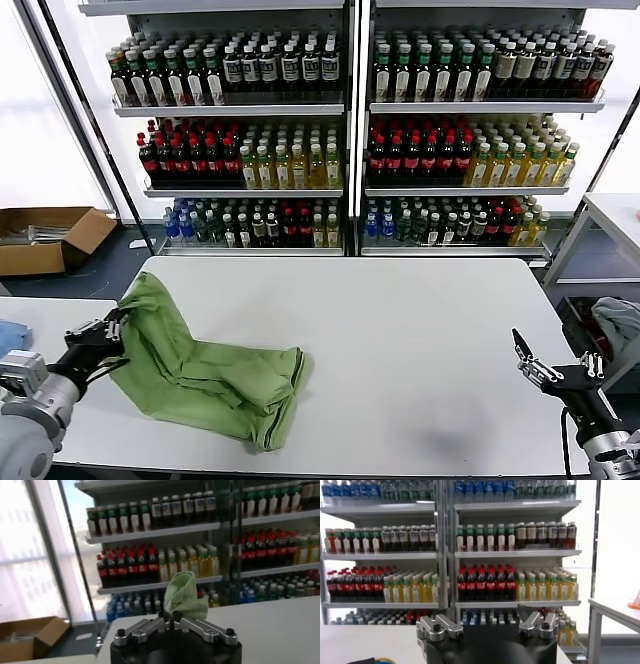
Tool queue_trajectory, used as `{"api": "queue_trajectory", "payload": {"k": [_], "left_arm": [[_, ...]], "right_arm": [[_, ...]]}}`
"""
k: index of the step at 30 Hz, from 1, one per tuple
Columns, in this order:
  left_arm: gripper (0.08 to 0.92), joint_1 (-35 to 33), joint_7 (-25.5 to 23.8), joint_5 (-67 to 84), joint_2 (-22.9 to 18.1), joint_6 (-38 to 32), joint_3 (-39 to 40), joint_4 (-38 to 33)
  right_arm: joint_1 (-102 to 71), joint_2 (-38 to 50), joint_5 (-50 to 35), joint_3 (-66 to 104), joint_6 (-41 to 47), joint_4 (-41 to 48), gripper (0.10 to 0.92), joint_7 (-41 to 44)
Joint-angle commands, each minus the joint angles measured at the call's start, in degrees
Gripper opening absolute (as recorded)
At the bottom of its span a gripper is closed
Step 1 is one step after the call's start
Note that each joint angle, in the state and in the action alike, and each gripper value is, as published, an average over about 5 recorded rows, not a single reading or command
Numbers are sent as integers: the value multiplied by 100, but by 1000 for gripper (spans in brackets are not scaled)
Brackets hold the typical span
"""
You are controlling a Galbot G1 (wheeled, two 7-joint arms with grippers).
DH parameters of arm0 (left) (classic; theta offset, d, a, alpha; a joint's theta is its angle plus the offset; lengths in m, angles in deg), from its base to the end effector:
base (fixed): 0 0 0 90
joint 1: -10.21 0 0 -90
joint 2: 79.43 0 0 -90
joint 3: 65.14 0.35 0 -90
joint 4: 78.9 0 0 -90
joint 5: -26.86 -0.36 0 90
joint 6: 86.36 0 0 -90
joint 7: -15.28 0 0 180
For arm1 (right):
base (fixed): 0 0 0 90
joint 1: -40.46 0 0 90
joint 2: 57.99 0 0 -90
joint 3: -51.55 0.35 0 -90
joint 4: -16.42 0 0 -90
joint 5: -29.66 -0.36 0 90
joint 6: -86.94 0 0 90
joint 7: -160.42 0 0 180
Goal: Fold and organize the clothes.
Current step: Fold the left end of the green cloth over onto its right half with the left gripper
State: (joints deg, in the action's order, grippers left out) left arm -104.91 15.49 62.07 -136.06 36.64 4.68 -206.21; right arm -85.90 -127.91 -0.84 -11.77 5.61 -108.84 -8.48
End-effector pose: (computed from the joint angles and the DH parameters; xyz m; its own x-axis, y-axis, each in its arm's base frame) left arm 0.2197 0.1550 -0.1646 -0.9559 0.0576 0.2881 0.0829 0.9936 0.0767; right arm 0.1592 -0.1728 -0.2268 -0.9979 -0.0449 0.0467 -0.0450 0.9990 -0.0010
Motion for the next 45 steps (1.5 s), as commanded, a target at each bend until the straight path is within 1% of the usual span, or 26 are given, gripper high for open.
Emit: {"api": "queue_trajectory", "payload": {"k": [1, 4, 9, 16, 21, 27, 31, 36, 40, 45], "left_arm": [[94, 112, 87, -96, -620, 21, 1215, -365], [94, 137, 163, -234, -968, 24, 1497, -243], [94, 125, 324, -232, -1436, 25, 1707, -208], [94, -10, 618, -181, -1846, 29, 2041, -355], [94, -60, 989, -207, -1994, 31, 2379, -342], [94, 52, 1498, -322, -1984, 31, 2826, -63], [94, 48, 1648, -372, -1978, 29, 3071, 105], [101, -17, 1627, -660, -1980, 26, 3373, 342], [174, -36, 1603, -692, -2004, 24, 3512, 432], [319, 9, 1675, 74, -2062, 23, 3595, 186]], "right_arm": [[-60, -105, 95, -28, -6, -90, 823, 14], [-126, -179, 169, -55, -23, -131, 823, 48], [-292, -282, 242, -89, -77, -211, 823, 65], [-414, -481, 473, -324, -117, -292, 823, 81], [-414, -579, 606, -468, -117, -333, 823, 79], [-453, -656, 672, -534, -124, -363, 823, 85], [-484, -669, 670, -509, -133, -372, 823, 88], [-506, -665, 648, -462, -144, -361, 823, 89], [-521, -658, 621, -439, -148, -357, 823, 91], [-508, -653, 620, -463, -149, -348, 823, 94]]}}
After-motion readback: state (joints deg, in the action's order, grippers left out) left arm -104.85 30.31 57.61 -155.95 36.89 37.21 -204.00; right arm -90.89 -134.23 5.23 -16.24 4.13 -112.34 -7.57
